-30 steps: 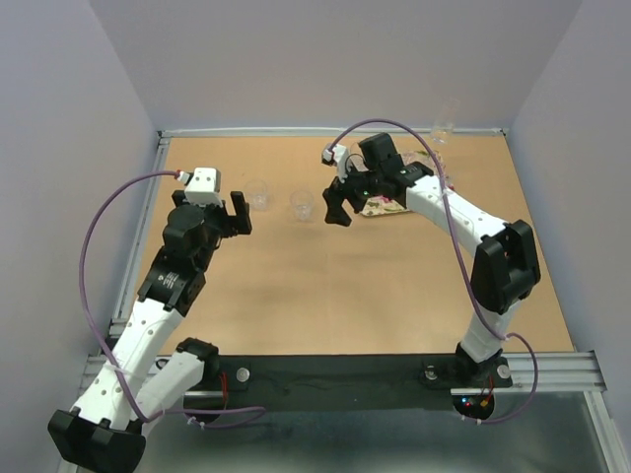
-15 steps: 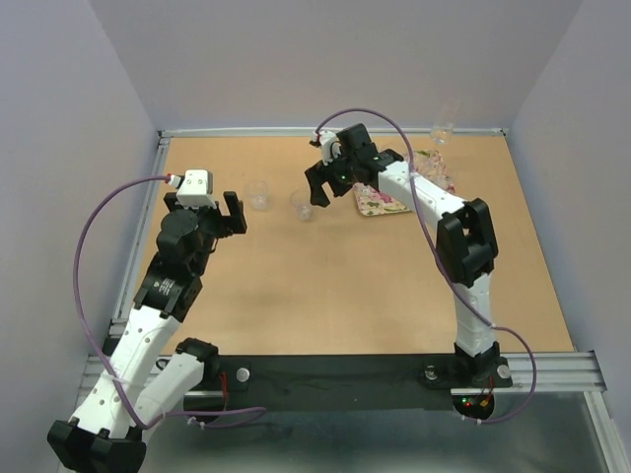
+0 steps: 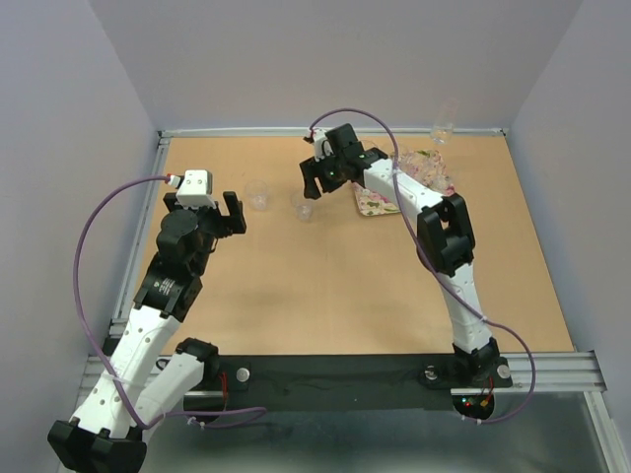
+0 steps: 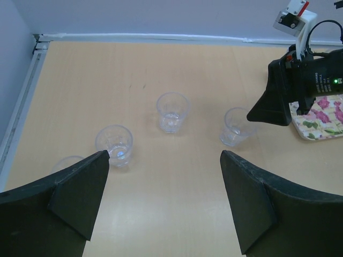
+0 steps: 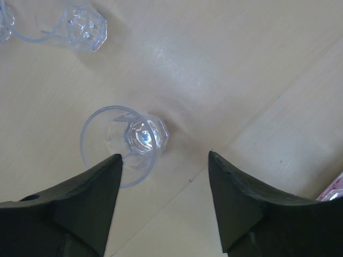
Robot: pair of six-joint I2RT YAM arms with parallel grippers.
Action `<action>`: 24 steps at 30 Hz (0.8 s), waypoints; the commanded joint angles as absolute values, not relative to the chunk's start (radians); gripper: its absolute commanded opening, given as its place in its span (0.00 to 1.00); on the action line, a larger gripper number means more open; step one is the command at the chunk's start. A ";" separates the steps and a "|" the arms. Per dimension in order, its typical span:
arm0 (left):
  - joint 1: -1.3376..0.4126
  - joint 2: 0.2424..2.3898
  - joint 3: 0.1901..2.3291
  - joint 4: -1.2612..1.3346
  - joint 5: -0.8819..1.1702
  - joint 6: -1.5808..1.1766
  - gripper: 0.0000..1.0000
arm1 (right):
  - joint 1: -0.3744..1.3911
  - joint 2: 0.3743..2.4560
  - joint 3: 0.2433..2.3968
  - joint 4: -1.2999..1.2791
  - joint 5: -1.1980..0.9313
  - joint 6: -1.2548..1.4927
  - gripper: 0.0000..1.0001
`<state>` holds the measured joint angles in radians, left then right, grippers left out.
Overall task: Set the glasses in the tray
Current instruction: Grab a glass with a robot arm
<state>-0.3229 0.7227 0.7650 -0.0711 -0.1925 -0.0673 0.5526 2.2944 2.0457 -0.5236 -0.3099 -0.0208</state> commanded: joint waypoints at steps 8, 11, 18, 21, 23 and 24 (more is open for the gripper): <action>-0.311 0.710 0.761 -0.018 -0.202 -0.058 0.96 | 0.568 2.345 2.105 -0.506 -0.299 -0.003 0.43; -0.310 0.709 0.761 -0.018 -0.201 -0.058 0.96 | 0.571 2.349 2.105 -0.508 -0.293 -0.008 0.38; -0.308 0.704 0.759 -0.017 -0.201 -0.060 0.96 | 0.574 2.353 2.103 -0.522 -0.282 -0.043 0.07; -0.308 0.701 0.761 -0.020 -0.201 -0.060 0.96 | 0.574 2.336 2.109 -0.534 -0.285 -0.080 0.00; -0.308 0.700 0.759 -0.018 -0.201 -0.060 0.96 | 0.574 2.310 2.106 -0.541 -0.307 -0.124 0.00; -0.307 0.698 0.759 -0.018 -0.202 -0.060 0.96 | 0.574 2.300 2.105 -0.558 -0.325 -0.152 0.00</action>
